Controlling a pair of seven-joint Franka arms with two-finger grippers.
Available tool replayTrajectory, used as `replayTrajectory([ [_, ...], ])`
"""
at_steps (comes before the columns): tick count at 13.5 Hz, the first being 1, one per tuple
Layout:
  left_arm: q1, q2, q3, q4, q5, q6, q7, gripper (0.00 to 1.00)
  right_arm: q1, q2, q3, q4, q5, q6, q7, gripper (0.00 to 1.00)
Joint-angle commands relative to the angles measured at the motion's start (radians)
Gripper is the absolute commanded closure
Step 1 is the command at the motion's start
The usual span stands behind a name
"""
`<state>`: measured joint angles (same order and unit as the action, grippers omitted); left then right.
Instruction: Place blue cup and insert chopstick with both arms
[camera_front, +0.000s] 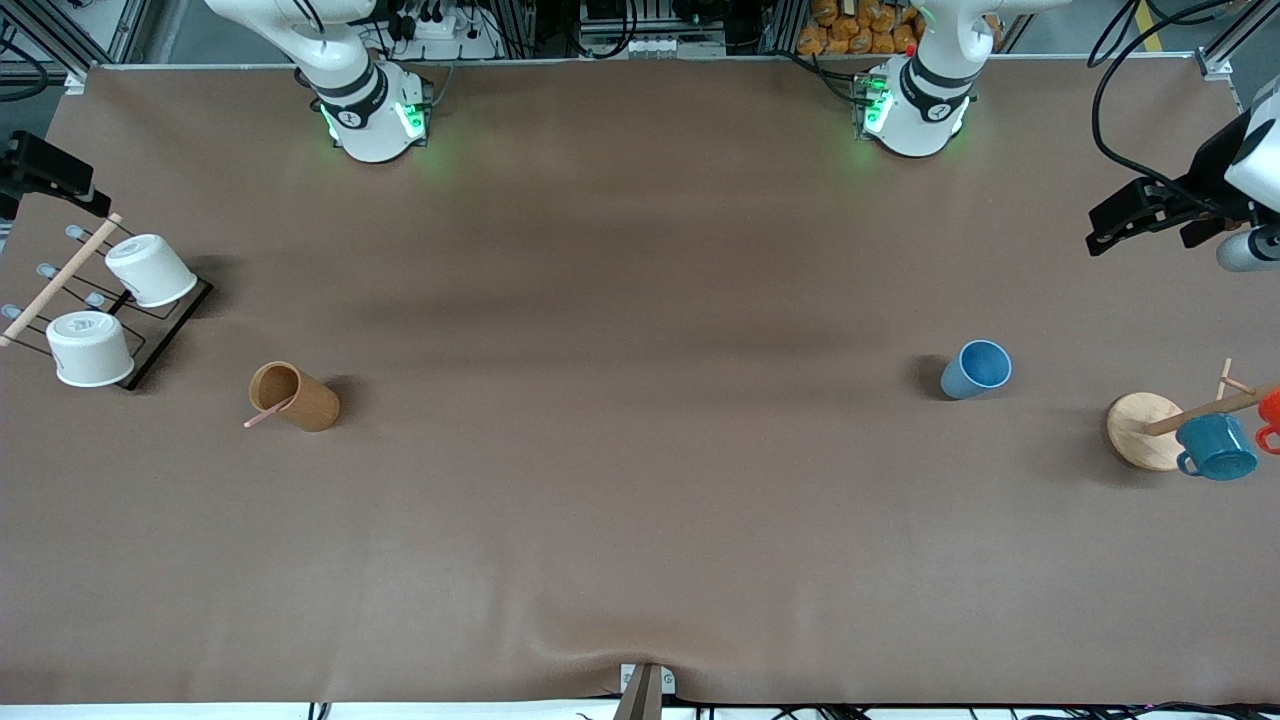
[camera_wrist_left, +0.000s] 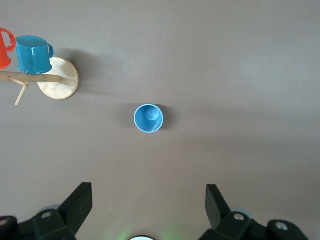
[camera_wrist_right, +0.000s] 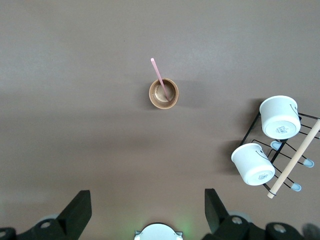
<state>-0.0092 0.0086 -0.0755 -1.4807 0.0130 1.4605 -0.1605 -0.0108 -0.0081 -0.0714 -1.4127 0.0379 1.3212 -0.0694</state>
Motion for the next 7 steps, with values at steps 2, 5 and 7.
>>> replayTrajectory([
  [2,-0.002,-0.003,0.003,0.013,-0.011,-0.019,-0.007,0.00,-0.011,-0.003,0.007,0.009,0.010,-0.005,0.011,0.00],
  [5,-0.002,0.057,0.005,-0.007,0.002,0.000,0.010,0.00,-0.005,0.011,0.009,0.006,0.017,-0.007,0.002,0.00],
  [7,0.006,0.070,0.002,-0.144,0.027,0.123,0.012,0.00,0.003,0.020,0.010,0.006,0.020,-0.005,0.003,0.00],
])
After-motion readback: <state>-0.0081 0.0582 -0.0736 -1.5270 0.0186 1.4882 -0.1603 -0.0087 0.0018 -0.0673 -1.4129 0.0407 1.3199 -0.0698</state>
